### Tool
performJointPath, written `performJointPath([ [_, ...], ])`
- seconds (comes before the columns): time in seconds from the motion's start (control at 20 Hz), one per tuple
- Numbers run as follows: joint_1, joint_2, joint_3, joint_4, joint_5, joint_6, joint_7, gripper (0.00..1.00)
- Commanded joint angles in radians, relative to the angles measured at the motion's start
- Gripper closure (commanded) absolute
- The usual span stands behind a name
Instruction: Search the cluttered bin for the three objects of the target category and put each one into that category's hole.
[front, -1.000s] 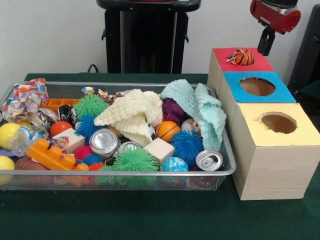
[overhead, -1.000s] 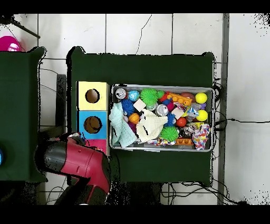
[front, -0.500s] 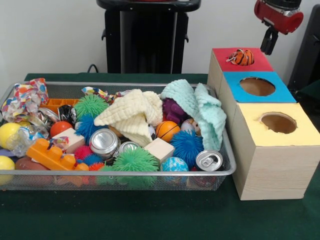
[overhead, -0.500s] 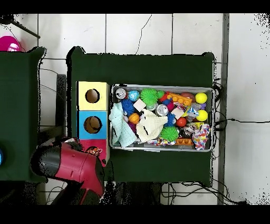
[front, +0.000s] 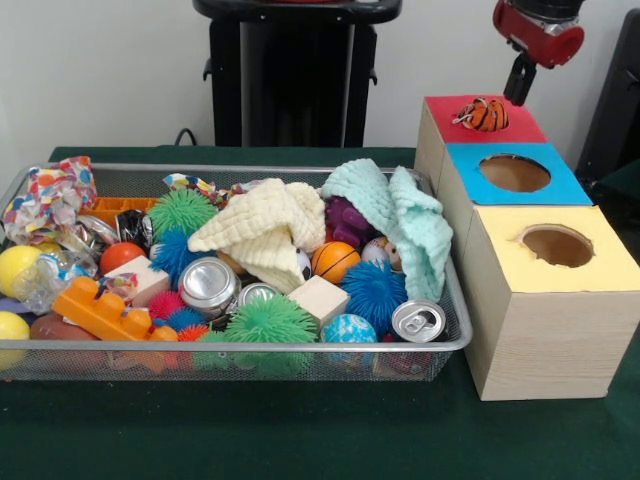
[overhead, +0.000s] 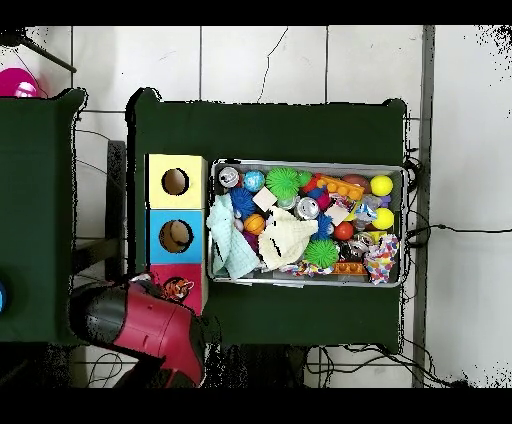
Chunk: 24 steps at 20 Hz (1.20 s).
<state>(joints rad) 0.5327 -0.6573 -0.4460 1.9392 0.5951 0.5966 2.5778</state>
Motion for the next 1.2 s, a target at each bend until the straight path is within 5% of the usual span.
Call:
performJointPath([
  [0.05, -0.060, 0.013, 0.068, 0.129, 0.066, -0.088, 0.219, 1.00],
  [0.85, -0.265, 0.077, 0.285, 0.240, 0.112, -0.374, 0.144, 1.00],
  [1.2, -0.260, 0.112, 0.309, 0.228, 0.106, -0.411, 0.206, 1.00],
])
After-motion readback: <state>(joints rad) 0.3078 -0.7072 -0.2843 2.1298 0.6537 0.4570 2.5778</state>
